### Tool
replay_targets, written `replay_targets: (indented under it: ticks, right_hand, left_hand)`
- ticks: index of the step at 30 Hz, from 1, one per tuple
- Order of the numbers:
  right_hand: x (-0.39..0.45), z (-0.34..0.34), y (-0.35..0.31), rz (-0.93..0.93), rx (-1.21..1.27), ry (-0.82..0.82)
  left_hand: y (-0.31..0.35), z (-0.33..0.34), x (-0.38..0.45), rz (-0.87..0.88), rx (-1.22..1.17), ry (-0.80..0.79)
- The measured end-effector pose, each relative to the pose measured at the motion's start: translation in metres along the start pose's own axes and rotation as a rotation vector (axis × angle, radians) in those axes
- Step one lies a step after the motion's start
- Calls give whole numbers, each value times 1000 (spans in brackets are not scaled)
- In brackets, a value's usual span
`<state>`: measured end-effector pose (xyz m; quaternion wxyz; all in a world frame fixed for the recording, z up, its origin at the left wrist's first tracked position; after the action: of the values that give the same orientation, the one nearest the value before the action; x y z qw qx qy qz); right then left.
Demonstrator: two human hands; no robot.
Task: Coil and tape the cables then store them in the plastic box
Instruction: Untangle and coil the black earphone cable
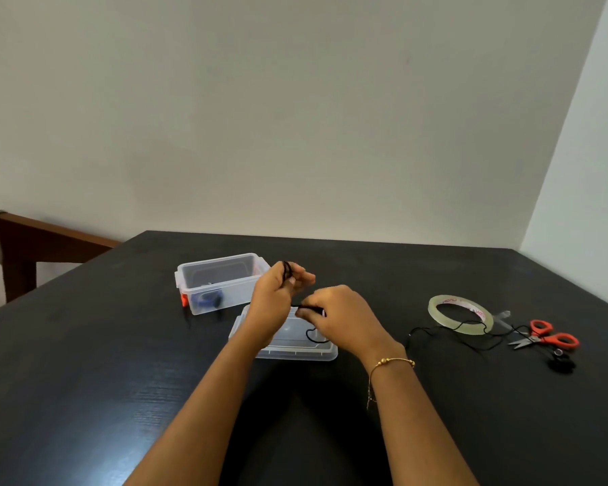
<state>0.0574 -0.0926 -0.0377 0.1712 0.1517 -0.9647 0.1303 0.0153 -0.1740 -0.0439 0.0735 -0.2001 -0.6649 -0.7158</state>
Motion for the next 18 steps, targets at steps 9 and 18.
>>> replay_targets:
  ticks: [9,18]
  right_hand:
    - [-7,-35,13,28,270,365]
    - [-14,-47,32,54,272,574]
  left_hand:
    - [-6,21,-10,-174,82,-207]
    - [2,41,-25,-344,-365,-442]
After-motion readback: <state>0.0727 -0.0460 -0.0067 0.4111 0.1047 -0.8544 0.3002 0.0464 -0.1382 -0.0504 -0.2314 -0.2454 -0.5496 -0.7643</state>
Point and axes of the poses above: each hand's wrist, its own x-axis towards the middle knuckle, its own z-axis out of the palm, y = z × x, the point moved 9 cm from there along x, towards the middle knuckle, and after that the axes turned 9 degrees about -x, right-handed, at the moved point
